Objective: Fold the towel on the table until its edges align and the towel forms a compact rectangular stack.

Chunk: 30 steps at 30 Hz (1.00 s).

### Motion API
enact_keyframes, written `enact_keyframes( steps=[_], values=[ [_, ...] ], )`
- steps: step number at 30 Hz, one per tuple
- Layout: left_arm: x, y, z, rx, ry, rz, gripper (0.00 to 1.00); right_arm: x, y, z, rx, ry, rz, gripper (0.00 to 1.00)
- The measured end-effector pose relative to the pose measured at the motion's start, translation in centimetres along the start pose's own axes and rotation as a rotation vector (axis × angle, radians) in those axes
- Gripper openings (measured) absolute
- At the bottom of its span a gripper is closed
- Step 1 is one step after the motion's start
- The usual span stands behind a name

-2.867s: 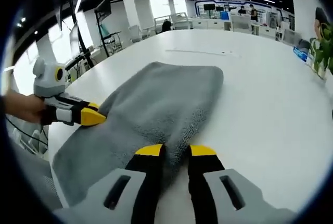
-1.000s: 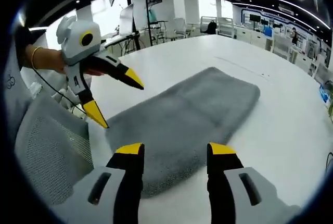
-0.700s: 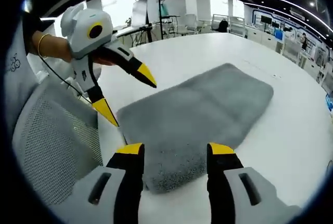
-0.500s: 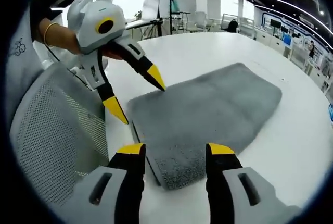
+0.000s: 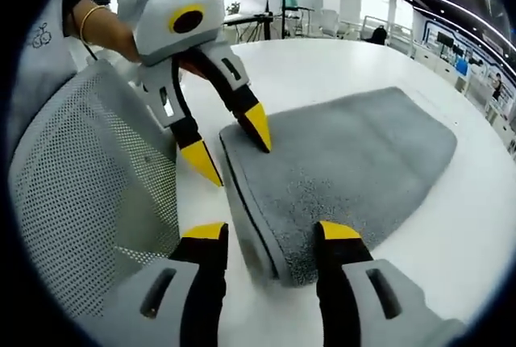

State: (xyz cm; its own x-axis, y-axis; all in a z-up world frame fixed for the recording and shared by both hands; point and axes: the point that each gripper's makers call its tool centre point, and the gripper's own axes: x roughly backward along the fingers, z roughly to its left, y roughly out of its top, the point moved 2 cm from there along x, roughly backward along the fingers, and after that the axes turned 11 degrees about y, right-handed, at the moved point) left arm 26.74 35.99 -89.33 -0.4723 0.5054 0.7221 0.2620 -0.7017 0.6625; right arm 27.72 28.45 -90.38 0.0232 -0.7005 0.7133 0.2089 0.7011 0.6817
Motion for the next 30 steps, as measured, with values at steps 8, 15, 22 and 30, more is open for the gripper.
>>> enact_keyframes(
  steps=[8, 15, 22, 30],
  values=[
    [-0.5, 0.0, 0.3, -0.077, 0.019, 0.025, 0.31, -0.3, 0.1, 0.4, 0.136, -0.027, 0.062, 0.39],
    [-0.6, -0.1, 0.9, -0.088, 0.027, 0.026, 0.22, 0.1, 0.1, 0.2, 0.112, -0.035, 0.056, 0.35],
    [-1.0, -0.1, 1.2, -0.165, 0.003, 0.086, 0.17, 0.2, 0.1, -0.7, 0.119, -0.053, 0.076, 0.23],
    [-1.4, 0.2, 1.6, -0.226, 0.004, 0.118, 0.11, 0.0, 0.4, -1.3, 0.151, -0.076, 0.121, 0.13]
  ],
)
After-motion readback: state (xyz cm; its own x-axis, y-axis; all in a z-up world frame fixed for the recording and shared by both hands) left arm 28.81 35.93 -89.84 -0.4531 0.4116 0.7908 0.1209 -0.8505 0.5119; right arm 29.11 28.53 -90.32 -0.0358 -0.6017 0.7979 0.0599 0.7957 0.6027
